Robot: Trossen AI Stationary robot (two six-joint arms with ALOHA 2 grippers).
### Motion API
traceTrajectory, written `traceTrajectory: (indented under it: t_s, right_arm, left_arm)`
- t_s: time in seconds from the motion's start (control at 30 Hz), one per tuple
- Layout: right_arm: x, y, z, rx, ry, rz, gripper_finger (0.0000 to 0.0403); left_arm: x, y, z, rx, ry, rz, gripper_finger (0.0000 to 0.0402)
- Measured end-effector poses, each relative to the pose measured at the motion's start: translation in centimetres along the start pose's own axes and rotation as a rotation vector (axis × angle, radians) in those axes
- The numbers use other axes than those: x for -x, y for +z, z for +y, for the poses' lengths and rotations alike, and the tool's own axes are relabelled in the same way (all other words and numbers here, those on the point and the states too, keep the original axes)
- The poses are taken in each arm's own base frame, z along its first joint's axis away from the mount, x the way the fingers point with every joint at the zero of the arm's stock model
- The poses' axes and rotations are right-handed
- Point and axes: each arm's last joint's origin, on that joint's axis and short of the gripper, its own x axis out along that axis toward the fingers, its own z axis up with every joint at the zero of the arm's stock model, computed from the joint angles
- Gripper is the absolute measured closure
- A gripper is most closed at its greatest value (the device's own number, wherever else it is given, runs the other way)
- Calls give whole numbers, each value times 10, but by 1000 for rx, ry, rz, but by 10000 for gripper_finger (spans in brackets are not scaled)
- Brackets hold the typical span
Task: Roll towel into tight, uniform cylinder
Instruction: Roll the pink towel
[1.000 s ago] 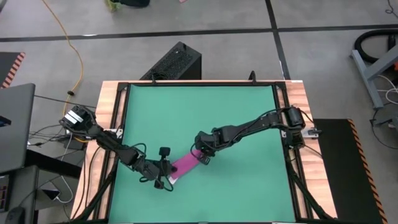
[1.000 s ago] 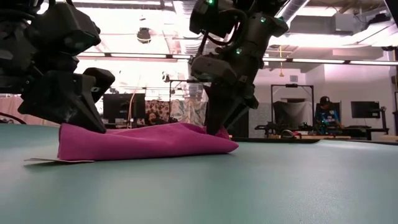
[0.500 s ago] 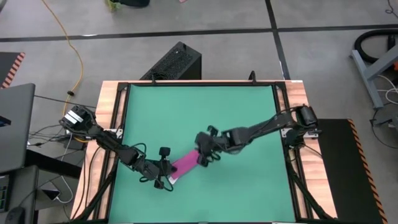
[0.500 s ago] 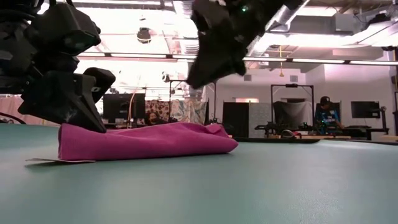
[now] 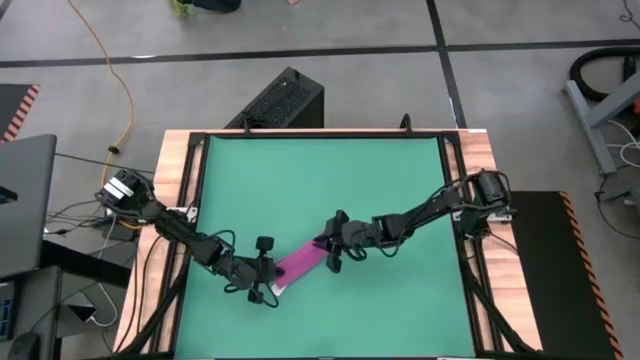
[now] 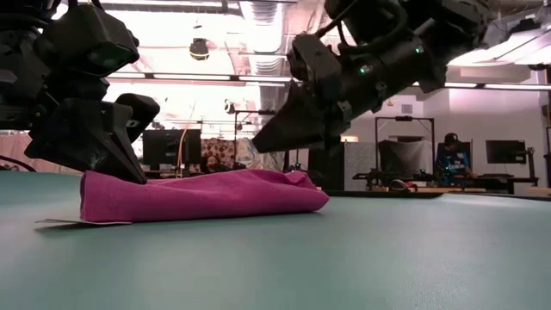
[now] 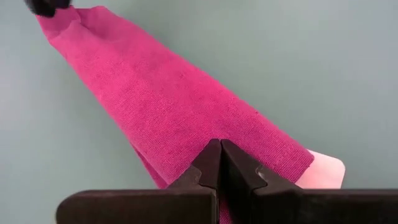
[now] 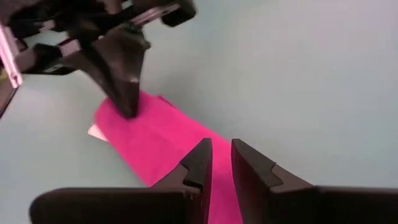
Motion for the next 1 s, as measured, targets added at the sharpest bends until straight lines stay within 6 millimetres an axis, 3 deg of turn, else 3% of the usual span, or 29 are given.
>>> traceTrajectory:
  t_s: [0.13,0.47,0.7,0.87,1.0]
  right_arm:
    - [-3,-5,0,9,19,-26,329]
    - [-37,-38,-17,-61,42,-26,333]
    - [-36,-44,-22,-100,-35,52,337]
    - [-37,-49,-24,-114,-57,82,348]
    - [-37,-49,-24,-112,-71,80,357]
  left_arm:
    - [0,0,0,1,0,-1,401]
    - [0,-1,0,7,0,13,401]
    - [2,-1,-3,5,-50,20,401]
    - [17,16,-20,8,19,-109,401]
    - [21,-2,-31,151,152,-220,401]
